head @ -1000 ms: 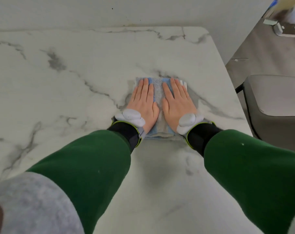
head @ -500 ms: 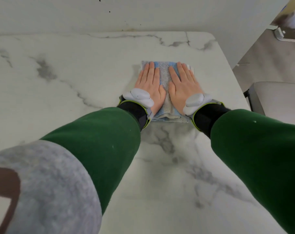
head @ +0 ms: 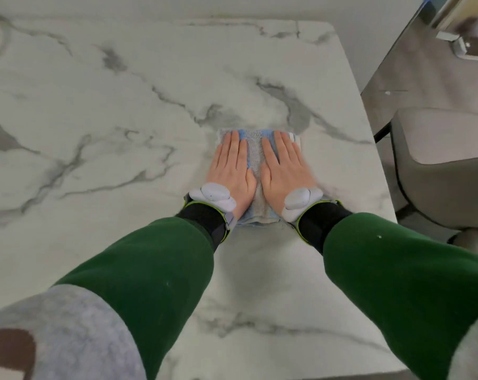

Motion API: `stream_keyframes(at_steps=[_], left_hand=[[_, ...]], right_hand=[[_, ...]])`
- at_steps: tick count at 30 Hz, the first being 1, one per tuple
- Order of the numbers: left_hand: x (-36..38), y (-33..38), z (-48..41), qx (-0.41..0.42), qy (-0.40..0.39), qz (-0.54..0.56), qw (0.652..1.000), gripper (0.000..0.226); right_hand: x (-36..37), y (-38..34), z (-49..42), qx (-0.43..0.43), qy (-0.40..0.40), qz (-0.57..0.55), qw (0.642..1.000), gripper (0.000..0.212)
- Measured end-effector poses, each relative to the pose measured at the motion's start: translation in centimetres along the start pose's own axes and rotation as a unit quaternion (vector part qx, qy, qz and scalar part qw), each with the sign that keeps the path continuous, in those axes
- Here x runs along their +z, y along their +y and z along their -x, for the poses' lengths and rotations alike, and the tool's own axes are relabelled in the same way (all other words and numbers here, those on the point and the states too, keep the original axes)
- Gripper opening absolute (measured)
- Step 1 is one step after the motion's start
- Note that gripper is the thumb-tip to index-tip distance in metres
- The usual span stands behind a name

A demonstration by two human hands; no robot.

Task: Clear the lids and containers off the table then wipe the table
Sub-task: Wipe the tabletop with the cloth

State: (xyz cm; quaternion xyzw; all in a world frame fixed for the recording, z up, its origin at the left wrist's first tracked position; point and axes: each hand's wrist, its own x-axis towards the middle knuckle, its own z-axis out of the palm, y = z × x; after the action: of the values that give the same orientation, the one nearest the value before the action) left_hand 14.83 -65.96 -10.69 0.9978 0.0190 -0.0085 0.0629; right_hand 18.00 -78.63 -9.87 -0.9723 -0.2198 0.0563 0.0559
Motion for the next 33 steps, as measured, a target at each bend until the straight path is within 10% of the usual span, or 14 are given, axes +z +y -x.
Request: stream_keyframes(at_steps=[19, 33], left_hand=[[1.5, -0.2, 22.2, 0.049, 0.023, 0.034, 0.998, 0.061], [0.5, -10.6, 24.9, 0.026, 0.029, 0.008, 0.999, 0.060]], right_hand=[[3.4, -8.7, 21.2, 0.041, 0.014, 0.005, 0.999, 0.055], [5.2, -18.9, 18.8, -0.004, 0.024, -0.031, 0.999, 0.056]])
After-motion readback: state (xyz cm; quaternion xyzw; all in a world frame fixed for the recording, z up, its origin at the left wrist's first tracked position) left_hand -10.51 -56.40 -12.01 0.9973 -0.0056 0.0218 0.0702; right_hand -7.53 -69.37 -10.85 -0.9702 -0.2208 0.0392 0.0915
